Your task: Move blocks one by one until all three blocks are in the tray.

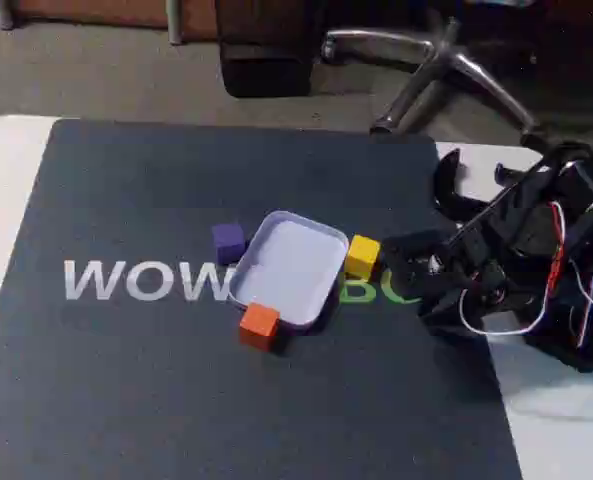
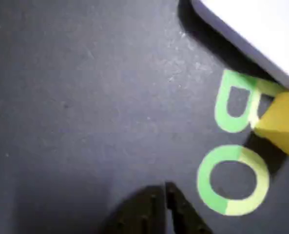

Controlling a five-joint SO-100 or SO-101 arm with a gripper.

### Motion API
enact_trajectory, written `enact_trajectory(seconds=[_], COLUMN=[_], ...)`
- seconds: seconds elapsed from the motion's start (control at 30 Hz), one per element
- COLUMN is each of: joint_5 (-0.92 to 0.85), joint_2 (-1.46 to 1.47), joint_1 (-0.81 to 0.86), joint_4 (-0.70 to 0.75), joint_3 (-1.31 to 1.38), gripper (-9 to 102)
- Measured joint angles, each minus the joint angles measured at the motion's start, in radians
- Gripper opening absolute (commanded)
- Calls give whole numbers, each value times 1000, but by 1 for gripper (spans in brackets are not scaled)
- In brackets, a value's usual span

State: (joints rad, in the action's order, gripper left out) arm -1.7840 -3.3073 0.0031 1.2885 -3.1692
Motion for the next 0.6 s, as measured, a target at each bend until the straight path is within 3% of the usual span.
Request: enact_trajectory(seconds=[0.13,0.6], joint_5=[0,-3], joint_2=[0,0], joint_1=[71,84], joint_4=[0,0], joint_3=[0,0], gripper=[-8,-8])
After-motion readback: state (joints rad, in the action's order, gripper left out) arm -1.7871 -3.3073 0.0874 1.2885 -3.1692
